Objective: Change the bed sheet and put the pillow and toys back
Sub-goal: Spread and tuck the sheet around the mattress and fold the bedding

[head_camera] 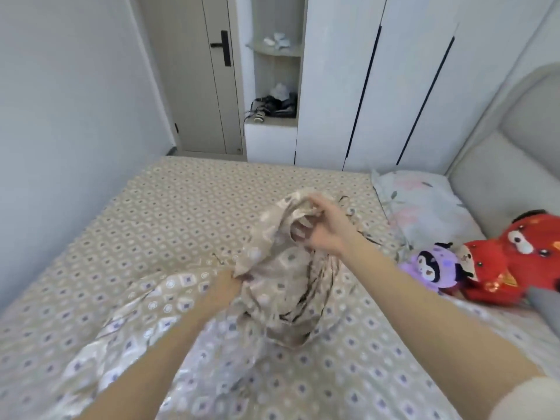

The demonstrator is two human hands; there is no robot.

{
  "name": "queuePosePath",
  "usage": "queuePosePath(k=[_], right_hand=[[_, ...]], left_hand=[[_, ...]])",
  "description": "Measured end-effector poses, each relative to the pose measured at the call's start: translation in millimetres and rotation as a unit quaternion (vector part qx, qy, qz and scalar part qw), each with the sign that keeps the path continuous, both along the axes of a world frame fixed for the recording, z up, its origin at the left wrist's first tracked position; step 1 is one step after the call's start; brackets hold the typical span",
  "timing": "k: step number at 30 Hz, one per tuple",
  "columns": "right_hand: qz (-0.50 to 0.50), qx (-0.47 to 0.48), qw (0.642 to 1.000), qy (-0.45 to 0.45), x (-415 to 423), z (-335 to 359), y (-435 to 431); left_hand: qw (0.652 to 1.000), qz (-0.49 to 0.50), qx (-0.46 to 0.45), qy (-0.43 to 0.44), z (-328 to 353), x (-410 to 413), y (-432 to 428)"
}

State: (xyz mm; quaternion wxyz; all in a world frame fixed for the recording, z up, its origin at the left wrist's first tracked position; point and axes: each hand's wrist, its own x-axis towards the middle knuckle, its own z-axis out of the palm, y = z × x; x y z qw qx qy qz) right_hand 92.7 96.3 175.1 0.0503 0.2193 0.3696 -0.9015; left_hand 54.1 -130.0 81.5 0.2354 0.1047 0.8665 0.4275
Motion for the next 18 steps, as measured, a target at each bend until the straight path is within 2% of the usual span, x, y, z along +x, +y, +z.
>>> queuePosePath(k=[5, 9, 10, 13, 15, 16, 18], right_hand=[[0.133, 0.150, 0.979, -0.018, 35, 10, -16], [0.143, 0.236, 0.961, -0.025, 52, 22, -39], [0.127, 0.229, 0.965, -0.026, 55, 29, -45], [0.073, 0.126, 0.989, -0.007, 54, 52, -60], [0.057, 0.081, 0.995, 0.004, 51, 68, -73], [0.054, 0.068, 0.996, 0.013, 52, 77, -85], [0.049, 0.054, 0.997, 0.040, 53, 96, -109]], left_hand=[[0.997, 0.013, 0.032, 0.067, 80, 21, -14], [0.996, -0.004, 0.027, 0.085, 122, 38, -24], [0.996, -0.013, 0.020, 0.087, 134, 43, -29], [0.991, -0.100, -0.031, 0.086, 154, 58, -54], [0.971, -0.159, -0.101, 0.145, 156, 64, -69], [0.963, -0.160, -0.120, 0.180, 152, 66, -79], [0.966, -0.090, -0.137, 0.199, 145, 69, -98]])
